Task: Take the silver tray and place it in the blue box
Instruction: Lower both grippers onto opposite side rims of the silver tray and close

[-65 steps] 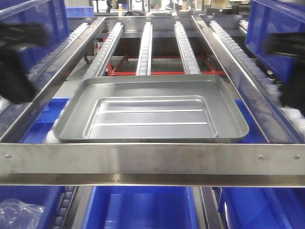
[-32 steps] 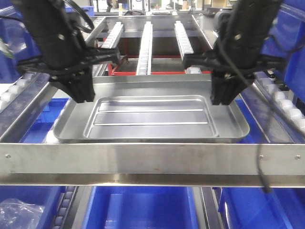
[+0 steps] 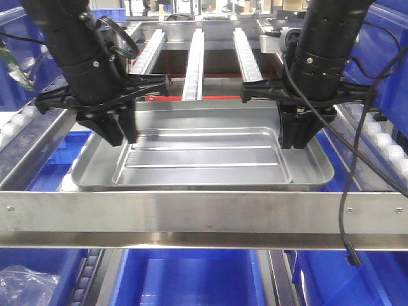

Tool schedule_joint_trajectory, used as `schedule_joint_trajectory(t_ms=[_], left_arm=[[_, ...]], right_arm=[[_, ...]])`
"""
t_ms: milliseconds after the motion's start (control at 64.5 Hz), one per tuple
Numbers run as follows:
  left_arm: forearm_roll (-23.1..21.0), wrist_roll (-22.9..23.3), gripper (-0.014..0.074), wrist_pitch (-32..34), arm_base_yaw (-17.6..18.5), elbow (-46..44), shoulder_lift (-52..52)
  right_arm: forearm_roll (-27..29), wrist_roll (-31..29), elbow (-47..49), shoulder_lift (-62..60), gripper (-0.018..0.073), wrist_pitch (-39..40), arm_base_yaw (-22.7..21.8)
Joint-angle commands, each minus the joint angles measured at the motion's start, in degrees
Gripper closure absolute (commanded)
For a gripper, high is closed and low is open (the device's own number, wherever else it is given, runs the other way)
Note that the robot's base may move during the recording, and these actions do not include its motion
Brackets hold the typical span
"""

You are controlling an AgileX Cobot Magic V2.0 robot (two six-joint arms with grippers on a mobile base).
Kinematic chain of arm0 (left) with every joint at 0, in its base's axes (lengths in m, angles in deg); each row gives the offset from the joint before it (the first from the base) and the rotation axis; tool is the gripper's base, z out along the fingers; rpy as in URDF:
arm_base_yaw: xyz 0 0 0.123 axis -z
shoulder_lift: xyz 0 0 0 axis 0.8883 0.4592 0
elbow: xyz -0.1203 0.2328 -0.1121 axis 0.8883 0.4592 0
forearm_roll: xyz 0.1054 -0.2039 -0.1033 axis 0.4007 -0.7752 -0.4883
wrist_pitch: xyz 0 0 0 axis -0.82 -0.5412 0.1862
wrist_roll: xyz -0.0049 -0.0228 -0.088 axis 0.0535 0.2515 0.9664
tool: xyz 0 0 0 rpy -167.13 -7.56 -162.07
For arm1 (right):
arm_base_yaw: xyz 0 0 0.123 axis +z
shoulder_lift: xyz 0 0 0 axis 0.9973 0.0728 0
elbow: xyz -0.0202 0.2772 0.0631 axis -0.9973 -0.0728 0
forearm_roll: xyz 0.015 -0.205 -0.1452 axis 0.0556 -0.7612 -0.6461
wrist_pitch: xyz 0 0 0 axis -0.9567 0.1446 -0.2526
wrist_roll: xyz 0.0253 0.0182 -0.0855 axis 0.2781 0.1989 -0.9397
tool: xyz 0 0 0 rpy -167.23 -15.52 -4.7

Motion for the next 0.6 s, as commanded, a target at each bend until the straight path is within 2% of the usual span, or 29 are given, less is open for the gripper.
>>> schedule_joint_trajectory(t_ms=[0,62,263,372,589], left_arm=[[-0.43,0.5,0.0363,2.24,0.43,-1.75,-2.49],[0.56,0.5,0.0356,1.07,0.43,-1.75,-2.08],[1.28,0.5,0.0356,0.77,0.43,-1.75,-0.85],[3.23,0.5,0.0356,0.77,0.31,-1.82,-0.23],[2.62,0.5,0.0356,0.34,-0.82,-1.82,1.66]], right_arm=[[-0.74,0.01,1.96,-2.51,0.0167,1.55,-0.11],[-0.68,0.01,1.96,-1.95,0.0118,1.85,-0.11],[-0.68,0.01,1.96,-0.83,0.0165,2.63,-0.11],[-0.68,0.01,1.96,-0.78,0.0166,3.42,-0.11],[-0.68,0.01,1.96,0.41,0.0166,3.5,-0.11]])
